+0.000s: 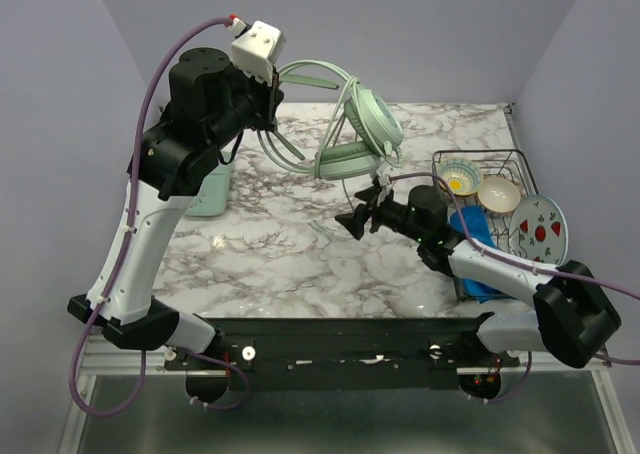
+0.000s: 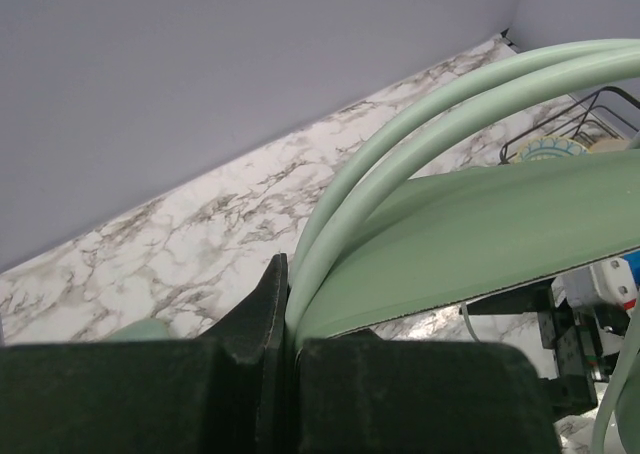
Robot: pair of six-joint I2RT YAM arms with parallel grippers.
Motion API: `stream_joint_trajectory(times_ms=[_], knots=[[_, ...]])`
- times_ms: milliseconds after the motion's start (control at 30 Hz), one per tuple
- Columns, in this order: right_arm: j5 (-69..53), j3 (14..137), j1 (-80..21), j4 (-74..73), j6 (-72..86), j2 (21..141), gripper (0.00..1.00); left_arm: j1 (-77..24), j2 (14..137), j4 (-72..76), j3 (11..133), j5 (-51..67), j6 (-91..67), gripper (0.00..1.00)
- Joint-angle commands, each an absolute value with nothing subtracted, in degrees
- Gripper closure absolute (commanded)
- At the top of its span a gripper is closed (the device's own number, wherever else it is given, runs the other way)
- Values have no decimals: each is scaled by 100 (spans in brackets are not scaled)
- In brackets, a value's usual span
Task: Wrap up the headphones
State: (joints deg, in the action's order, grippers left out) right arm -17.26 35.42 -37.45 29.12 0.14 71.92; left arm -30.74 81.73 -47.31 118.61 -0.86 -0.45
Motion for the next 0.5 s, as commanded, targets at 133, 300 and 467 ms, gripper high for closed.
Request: stream_joint_trajectory(times_ms=[133,300,467], knots=[[-1775,3990,-3823,3762,545,8146,61,-2857,8138,-4386,12111,-9,-579,100],[-1898,4016,-3885,3613,817,8551,99,-1839,8480,-4219,12497,472,-1220,100],[-1987,4350,-4384,2972,590,9008,99,-942,9245,-4035,13270,326,-1670,100]])
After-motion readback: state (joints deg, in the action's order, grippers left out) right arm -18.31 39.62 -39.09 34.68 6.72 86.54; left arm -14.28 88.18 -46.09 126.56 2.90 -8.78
